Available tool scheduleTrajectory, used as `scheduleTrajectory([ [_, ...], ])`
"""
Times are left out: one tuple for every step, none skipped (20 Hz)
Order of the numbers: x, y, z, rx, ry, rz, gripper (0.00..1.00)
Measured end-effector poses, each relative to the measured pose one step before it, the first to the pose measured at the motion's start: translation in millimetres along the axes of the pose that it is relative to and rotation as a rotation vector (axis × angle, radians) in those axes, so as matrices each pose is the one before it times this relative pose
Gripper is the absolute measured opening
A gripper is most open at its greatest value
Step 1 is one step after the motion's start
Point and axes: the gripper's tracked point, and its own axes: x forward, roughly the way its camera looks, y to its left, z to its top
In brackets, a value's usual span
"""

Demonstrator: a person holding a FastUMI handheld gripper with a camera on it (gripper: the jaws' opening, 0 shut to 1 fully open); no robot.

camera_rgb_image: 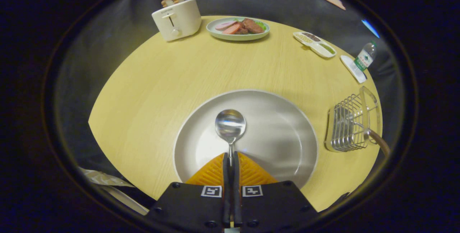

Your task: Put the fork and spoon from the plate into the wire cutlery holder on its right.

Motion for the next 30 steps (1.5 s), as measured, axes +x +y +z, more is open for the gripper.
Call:
scheduleTrajectory([
  [-1.31,-2.01,1.00,-0.00371,0.00289,-0.00123,0.07],
  [-0.79,-1.97,0.31,-0.00893,0.00165,-0.00039,0.07],
  [-3.60,-0.04,0.36,-0.00832,-0.00260,0.00433,0.07],
  [2.70,1.52,-4.92,-0.00883,0.01654,0.00942,0.04],
  [0.06,0.04,-0.79,-0.00601,0.00349,0.00072,0.04],
  [-1.22,-0.10,-0.63,0.00106,0.00712,0.00130,0.04],
  [-2.65,-0.50,0.20,0.00650,0.00626,0.00409,0.04],
  [-3.24,-0.26,2.27,0.00586,-0.00190,0.00681,0.04],
  [-3.57,-2.00,3.61,-0.00119,0.00010,0.00324,0.04],
  [-5.30,-3.70,3.01,-0.00821,-0.00010,-0.00107,0.04],
  [-5.62,-4.84,4.28,-0.00933,-0.00613,-0.00607,0.04],
  [-3.15,-4.84,2.99,-0.01021,-0.00135,-0.00492,0.04],
  [-4.06,-5.49,3.10,-0.00621,-0.00303,-0.00713,0.04],
  [-3.99,-4.73,1.53,-0.00370,0.00017,-0.00545,0.04],
  [-3.33,-5.53,2.88,-0.00033,-0.00408,-0.00627,0.04],
  [-3.03,-3.65,1.11,0.00067,-0.00146,-0.00462,0.04],
  [-2.76,-2.89,0.75,0.00035,0.00179,-0.00049,0.04],
  [-3.39,-2.47,0.43,0.00377,-0.00005,0.00304,0.04],
  [-2.86,-1.89,1.04,0.00381,0.00105,0.00435,0.04],
  [-3.16,-2.80,0.90,0.00130,-0.00204,0.00057,0.04],
  [-3.23,-4.16,2.40,-0.00543,-0.00223,-0.00280,0.04],
  [-3.83,-5.25,0.39,-0.00529,-0.00222,-0.00660,0.04],
  [-3.87,-5.41,1.25,-0.00514,-0.00121,-0.00935,0.04],
  [-4.26,-6.87,2.09,-0.00602,-0.00364,-0.01109,0.04],
  [-4.69,-6.74,2.76,-0.00494,-0.00331,-0.01075,0.04],
  [-4.73,-6.49,2.17,-0.00078,-0.00660,-0.01013,0.04],
  [-4.61,-5.14,2.70,0.00029,-0.00418,-0.00469,0.04],
  [-4.23,-6.75,1.89,0.00104,-0.00691,-0.00680,0.04],
  [-4.33,-7.31,2.08,0.00102,-0.00474,-0.00959,0.04],
  [-3.22,-6.67,2.08,0.00200,-0.00388,-0.01045,0.04],
])
